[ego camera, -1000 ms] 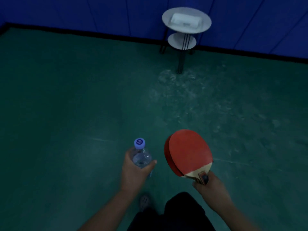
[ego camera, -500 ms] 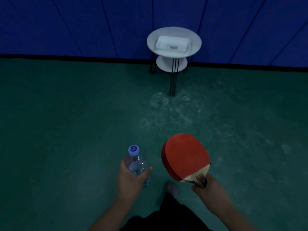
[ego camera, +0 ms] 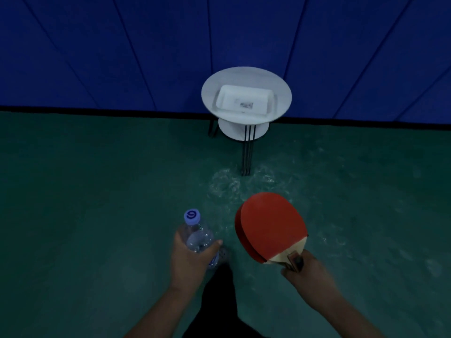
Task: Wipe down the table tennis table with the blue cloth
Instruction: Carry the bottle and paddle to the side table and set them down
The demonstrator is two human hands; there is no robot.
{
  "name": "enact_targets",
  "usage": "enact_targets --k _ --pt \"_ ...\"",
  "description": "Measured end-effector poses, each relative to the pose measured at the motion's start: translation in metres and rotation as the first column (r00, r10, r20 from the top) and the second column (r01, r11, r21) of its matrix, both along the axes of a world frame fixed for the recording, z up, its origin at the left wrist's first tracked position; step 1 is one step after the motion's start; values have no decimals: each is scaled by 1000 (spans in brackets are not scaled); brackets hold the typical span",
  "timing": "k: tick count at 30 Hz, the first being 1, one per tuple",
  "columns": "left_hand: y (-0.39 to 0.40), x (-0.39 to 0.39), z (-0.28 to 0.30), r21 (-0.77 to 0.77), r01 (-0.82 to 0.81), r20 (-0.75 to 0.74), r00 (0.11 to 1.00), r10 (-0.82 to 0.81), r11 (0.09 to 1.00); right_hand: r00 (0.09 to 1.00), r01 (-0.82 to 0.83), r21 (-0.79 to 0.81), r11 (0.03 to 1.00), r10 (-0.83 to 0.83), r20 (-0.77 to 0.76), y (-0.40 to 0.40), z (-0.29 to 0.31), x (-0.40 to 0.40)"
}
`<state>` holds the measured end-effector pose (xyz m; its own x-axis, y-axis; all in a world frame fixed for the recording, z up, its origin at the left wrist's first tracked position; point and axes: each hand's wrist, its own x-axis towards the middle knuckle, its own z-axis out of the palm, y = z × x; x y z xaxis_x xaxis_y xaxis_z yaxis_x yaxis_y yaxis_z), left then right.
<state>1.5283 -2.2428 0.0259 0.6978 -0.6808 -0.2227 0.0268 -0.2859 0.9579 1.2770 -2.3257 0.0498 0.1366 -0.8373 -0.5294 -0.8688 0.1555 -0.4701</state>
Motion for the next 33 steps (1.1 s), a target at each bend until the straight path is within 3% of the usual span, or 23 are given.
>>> enact_targets --k 10,17,33 --pt "-214 106 1 7 101 -51 994 -101 995 994 110 59 992 -110 -2 -180 2 109" --pt "-350 149 -4 35 132 -10 991 -132 991 985 174 79 982 -175 8 -302 -5 150" --pt "-693 235 -33 131 147 124 979 -164 980 995 98 117 988 -96 -27 -660 -34 223"
